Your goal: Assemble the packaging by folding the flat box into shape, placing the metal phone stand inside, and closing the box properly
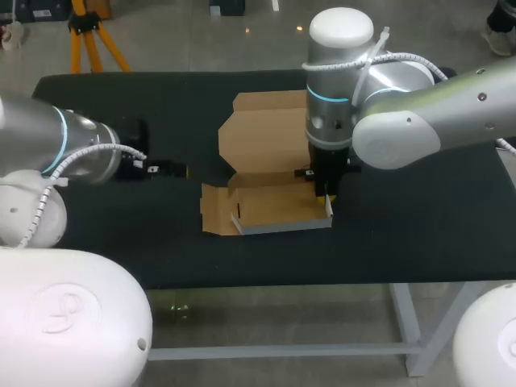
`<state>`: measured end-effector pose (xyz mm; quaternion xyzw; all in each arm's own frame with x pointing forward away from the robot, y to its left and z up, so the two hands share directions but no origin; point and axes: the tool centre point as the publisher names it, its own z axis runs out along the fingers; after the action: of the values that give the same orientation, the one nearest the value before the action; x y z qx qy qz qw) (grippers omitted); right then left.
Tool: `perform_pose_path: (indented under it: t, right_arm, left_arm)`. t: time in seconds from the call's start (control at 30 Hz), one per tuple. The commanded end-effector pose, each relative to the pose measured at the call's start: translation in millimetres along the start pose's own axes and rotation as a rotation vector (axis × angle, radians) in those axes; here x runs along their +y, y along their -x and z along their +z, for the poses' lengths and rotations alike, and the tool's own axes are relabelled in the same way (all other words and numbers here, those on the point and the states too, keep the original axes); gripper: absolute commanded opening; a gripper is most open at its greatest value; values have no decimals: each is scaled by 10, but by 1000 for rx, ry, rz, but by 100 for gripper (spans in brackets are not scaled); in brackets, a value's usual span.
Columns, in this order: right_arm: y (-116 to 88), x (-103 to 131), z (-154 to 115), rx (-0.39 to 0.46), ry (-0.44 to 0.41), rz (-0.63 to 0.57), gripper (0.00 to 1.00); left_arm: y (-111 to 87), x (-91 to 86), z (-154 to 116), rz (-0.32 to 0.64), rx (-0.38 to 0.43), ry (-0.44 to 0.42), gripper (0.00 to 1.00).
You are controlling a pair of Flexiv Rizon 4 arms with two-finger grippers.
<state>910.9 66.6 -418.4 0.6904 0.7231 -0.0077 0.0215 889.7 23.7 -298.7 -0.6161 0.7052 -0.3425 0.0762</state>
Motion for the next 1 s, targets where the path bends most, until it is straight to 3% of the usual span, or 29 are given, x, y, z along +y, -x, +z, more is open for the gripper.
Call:
perform_pose_path:
  t: [0.03,0.2,0.57,0.97,1.0]
  right_arm:
    - [-12,8,-4,-3,-3,1,0]
    - [-12,8,-4,-3,-3,1,0]
    - [-12,8,-4,-3,-3,1,0]
    - [-12,8,-4,-3,-3,1,0]
    - [-12,8,-4,-3,-3,1,0]
  left_arm:
    - [-36,28,141,-343,-326,145,100]
    - [-88,71,210,-291,-243,235,100]
    - [-143,117,261,-212,-144,312,100]
    - [-244,387,450,-234,80,314,100]
    - [-245,397,473,-237,100,316,92]
